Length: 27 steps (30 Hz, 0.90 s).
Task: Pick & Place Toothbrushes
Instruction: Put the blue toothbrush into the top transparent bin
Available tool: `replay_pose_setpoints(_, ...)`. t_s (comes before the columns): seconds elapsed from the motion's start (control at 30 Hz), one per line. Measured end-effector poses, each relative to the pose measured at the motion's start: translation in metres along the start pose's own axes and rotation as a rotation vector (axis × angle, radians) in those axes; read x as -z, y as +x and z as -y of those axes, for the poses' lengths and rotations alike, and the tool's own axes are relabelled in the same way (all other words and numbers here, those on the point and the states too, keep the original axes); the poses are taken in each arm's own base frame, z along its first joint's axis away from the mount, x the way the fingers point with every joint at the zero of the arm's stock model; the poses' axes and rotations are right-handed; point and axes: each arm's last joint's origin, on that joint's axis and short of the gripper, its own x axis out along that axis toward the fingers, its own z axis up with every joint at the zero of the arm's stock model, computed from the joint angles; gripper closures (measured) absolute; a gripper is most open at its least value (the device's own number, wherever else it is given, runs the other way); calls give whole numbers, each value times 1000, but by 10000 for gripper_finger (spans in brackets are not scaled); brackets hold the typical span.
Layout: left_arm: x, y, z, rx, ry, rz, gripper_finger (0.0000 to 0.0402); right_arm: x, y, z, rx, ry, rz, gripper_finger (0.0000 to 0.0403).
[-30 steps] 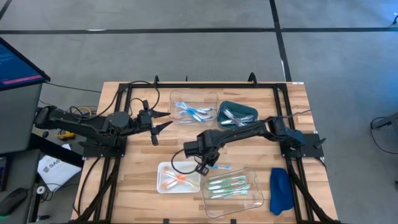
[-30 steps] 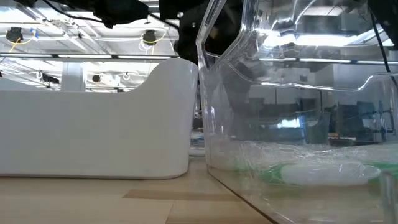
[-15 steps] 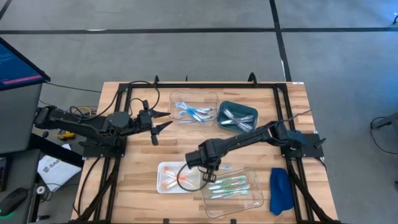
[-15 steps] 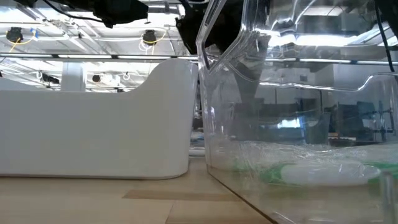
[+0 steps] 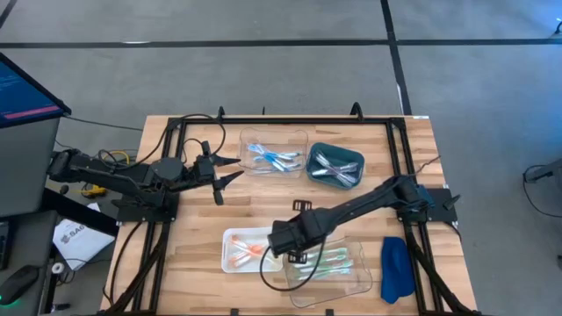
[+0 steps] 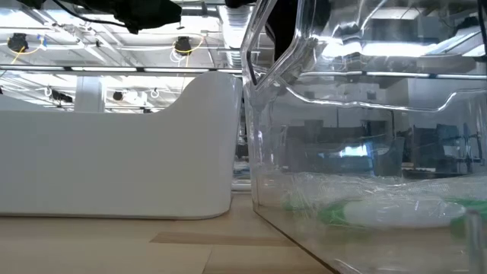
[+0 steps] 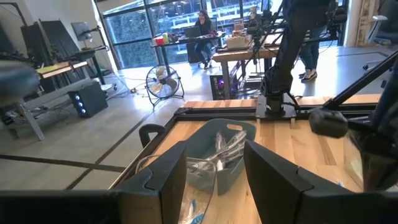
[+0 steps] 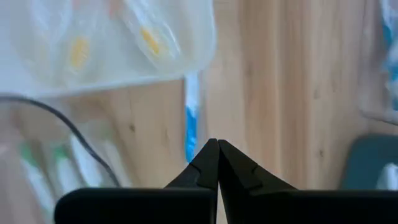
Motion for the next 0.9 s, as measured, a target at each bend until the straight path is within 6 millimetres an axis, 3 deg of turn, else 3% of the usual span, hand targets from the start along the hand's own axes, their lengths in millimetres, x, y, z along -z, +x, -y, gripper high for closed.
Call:
replay_pose_setpoints(0.13, 0, 0, 0, -1, -2, 4, 248, 7, 0, 3, 42, -17, 7, 403)
replay_pose_setpoints(0.27, -1, 0, 0, -1, -4, 4, 248, 16, 13, 6, 39, -24, 22, 403)
replay_pose_setpoints(0.67, -1, 0, 0, -2, -29, 12, 248, 66, 24, 32, -57, 98, 341, 403)
replay_pose_setpoints(0.9, -1, 3, -5, -33, -41, 14, 248, 74, 38, 33, -198, 100, 247, 399)
